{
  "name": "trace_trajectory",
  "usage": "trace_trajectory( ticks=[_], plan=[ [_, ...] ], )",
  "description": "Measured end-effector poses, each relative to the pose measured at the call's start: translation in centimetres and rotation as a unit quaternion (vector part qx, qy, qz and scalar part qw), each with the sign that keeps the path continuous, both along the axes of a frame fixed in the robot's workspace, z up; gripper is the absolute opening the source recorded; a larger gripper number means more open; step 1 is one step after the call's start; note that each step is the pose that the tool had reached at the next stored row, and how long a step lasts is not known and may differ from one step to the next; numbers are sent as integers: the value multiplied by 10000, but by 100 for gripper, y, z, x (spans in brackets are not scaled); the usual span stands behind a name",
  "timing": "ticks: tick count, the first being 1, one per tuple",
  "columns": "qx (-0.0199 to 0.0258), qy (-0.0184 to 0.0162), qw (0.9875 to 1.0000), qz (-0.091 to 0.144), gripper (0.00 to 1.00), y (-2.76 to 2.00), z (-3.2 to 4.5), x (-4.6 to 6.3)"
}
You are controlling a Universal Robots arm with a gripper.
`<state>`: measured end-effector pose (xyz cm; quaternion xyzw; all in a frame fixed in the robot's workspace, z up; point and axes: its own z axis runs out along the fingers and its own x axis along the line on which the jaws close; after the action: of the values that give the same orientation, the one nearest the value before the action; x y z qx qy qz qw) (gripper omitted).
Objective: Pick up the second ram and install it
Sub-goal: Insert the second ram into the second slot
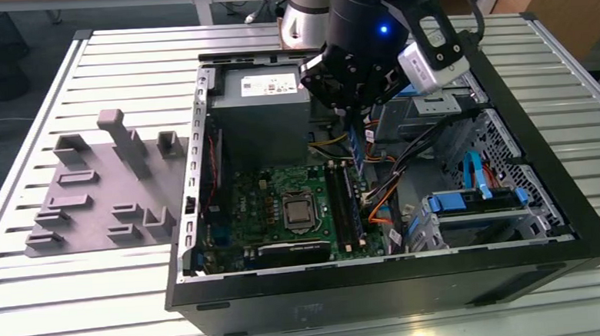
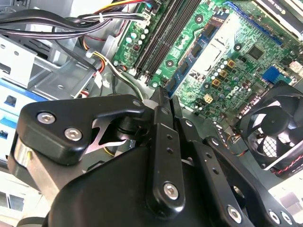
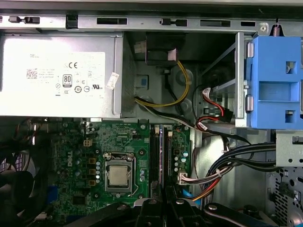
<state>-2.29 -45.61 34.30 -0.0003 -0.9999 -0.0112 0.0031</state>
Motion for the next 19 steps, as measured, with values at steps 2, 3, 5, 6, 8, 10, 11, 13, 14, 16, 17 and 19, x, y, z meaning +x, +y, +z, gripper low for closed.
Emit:
trace_trajectory(
  ticks=[2, 3, 5, 6, 8, 10, 11, 13, 14, 16, 17, 19],
  plan=[
    [1, 3, 10000, 24, 14, -1, -17, 0],
    [0, 8, 10000, 40, 14, -3, -28, 0],
    [0, 13, 10000, 53, 14, -12, -51, 0],
    [-1, 14, 10000, 53, 14, -16, -59, 0],
    [0, 15, 10000, 52, 14, -20, -81, -1],
    [0, 15, 10000, 53, 14, -21, -107, 0],
    [0, 15, 10000, 53, 14, -21, -119, 0],
    [0, 15, 10000, 53, 14, -23, -139, 0],
    [0, 15, 10000, 53, 14, -25, -148, 0],
    [-1, 15, 10000, 53, 14, -32, -164, 0],
    [-1, 15, 10000, 53, 14, -37, -169, 0],
    [0, 15, 10000, 52, 14, -43, -176, 0]
  ],
)
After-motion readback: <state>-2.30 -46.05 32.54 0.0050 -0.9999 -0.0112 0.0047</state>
